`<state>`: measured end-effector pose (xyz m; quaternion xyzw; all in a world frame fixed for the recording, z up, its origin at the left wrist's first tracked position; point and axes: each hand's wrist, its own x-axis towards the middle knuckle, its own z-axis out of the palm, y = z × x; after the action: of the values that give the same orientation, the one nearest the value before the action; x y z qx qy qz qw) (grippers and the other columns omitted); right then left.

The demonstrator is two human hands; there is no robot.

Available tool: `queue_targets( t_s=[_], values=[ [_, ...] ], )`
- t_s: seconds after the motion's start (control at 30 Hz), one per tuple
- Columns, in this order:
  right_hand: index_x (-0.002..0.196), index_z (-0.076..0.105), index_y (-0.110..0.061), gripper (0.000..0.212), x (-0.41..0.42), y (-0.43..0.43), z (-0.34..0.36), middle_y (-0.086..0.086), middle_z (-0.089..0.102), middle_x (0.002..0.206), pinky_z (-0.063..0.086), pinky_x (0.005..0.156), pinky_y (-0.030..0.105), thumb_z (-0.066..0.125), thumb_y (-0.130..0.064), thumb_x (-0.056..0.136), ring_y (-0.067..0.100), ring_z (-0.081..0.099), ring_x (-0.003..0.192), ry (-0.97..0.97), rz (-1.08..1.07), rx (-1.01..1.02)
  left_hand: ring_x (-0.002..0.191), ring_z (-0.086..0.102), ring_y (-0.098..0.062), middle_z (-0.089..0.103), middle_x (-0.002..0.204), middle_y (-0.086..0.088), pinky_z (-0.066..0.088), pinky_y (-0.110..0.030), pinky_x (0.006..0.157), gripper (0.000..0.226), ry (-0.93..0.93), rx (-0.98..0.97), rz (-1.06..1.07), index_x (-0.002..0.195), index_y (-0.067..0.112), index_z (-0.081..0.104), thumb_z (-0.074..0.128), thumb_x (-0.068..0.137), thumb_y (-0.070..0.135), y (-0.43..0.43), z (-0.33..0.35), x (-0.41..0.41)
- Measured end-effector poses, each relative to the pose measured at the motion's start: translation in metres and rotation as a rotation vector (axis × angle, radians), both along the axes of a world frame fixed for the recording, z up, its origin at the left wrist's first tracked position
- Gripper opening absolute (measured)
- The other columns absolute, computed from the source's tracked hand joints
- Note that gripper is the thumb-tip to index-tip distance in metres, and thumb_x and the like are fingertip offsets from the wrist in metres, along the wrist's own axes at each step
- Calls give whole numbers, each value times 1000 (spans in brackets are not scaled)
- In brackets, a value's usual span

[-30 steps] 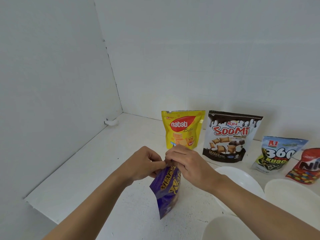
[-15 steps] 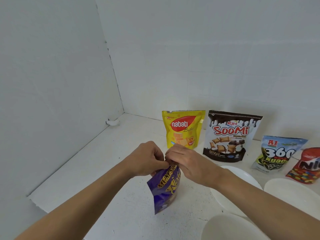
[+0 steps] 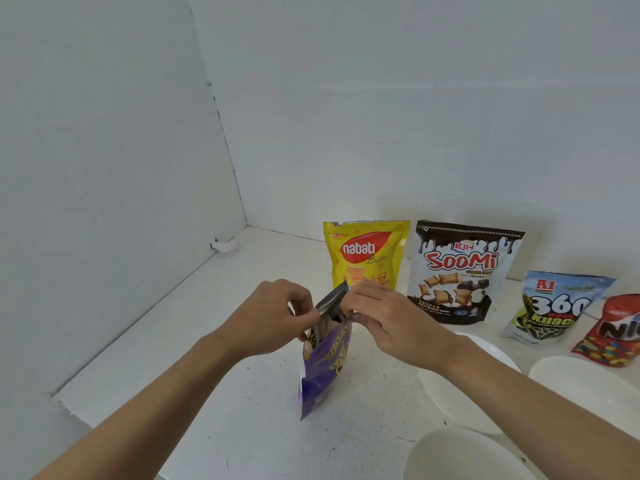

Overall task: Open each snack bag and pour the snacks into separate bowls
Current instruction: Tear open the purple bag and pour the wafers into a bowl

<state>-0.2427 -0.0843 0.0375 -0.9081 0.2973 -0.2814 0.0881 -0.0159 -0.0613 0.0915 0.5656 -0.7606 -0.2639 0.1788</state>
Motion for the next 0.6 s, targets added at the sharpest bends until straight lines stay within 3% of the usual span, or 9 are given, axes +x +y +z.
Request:
queue_targets(
  t_s=[0.13,0.27,0.5,0.6],
  values=[
    [99,53,-21,12,2,2,-2,-19,47,98,47,82,30,60,-11,96,7,45,98,-38,-13,54,70,74,-17,73,85,-2,61,-29,61,10,104,50,-102,95,25,54,58,98,17,1,-2,5],
    [105,60,-24,11,7,6,0,-15,53,103,45,86,31,64,-23,94,9,44,103,7,5,53,73,72,-15,75,81,5,63,-37,70,20,23,-15,-204,94,20,70,54,96,9,-4,-1,11],
    [105,66,-21,16,5,2,-5,-12,56,106,41,84,26,62,-9,96,10,41,101,27,30,43,94,70,-11,72,100,13,59,-28,81,16,-49,-1,-444,108,23,76,65,98,23,-11,4,31],
    [105,66,-18,12,-2,0,-4,-10,60,105,43,85,31,61,-11,97,11,46,101,20,32,72,90,70,-14,72,97,11,59,-29,77,13,-27,-44,-494,106,22,76,72,94,26,-16,2,43]
  ],
)
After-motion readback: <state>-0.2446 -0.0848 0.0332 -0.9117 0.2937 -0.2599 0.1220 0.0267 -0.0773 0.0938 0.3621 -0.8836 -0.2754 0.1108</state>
